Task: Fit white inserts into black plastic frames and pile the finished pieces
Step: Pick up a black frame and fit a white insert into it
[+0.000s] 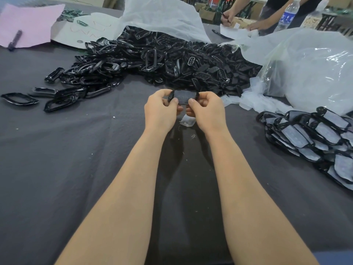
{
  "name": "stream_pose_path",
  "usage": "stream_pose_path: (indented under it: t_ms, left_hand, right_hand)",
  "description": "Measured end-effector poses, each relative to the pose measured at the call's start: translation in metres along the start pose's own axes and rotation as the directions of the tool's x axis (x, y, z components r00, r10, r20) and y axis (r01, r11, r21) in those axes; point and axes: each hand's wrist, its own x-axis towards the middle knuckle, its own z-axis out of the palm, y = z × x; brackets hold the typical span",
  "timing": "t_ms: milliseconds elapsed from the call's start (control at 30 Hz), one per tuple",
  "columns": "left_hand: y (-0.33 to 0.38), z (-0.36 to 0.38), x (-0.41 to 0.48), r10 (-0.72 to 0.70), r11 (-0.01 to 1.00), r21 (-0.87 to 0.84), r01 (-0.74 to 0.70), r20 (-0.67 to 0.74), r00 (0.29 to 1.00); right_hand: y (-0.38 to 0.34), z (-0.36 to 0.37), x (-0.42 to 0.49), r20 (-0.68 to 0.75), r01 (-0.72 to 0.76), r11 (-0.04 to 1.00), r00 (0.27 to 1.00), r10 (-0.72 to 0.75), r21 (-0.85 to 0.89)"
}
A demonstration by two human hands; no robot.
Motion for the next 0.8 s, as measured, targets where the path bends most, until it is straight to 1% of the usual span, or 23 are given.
stream_pose_path:
  t_ms: [133, 200, 367, 500, 600, 700, 800]
  left_hand:
    - [0.0, 0.001, 0.001, -0.026, 0.999, -0.037, 0.026, 0.007, 1.0]
    - [0.002, 0.0, -0.001, -0.017, 0.999, -0.043, 0.017, -0.002, 1.0]
    - [0.004, -0.001, -0.004, -0.009, 0.999, -0.036, 0.008, -0.023, 1.0]
    - [0.006, 0.0, -0.007, 0.053, 0.996, 0.07, -0.052, -0.013, 0.999]
    - [0.011, 0.003, -0.011, 0.087, 0.992, 0.09, -0.085, -0.022, 0.996]
    - [0.019, 0.018, -0.014, 0.108, 0.992, 0.07, -0.109, 0.025, 0.994]
    - [0.031, 0.05, -0.019, 0.105, 0.994, 0.017, -0.108, 0.112, 0.988]
  right_hand:
    - [-0.002, 0.002, -0.005, -0.029, 0.078, 0.993, 0.996, -0.081, -0.084]
    - [-0.003, 0.003, -0.006, -0.024, 0.099, 0.99, 0.995, -0.101, -0.097]
    - [-0.004, 0.005, -0.008, 0.009, 0.075, 0.99, 0.997, -0.074, -0.116]
    - [-0.008, 0.006, -0.009, -0.016, 0.059, 0.996, 0.998, -0.06, -0.068]
    - [-0.01, 0.001, -0.012, -0.037, 0.048, 0.999, 0.998, -0.049, -0.026]
    - [-0.013, -0.014, -0.015, -0.105, 0.037, 0.999, 0.994, -0.035, 0.01]
    - [-0.015, -0.044, -0.02, -0.242, 0.033, 0.999, 0.97, -0.035, -0.011]
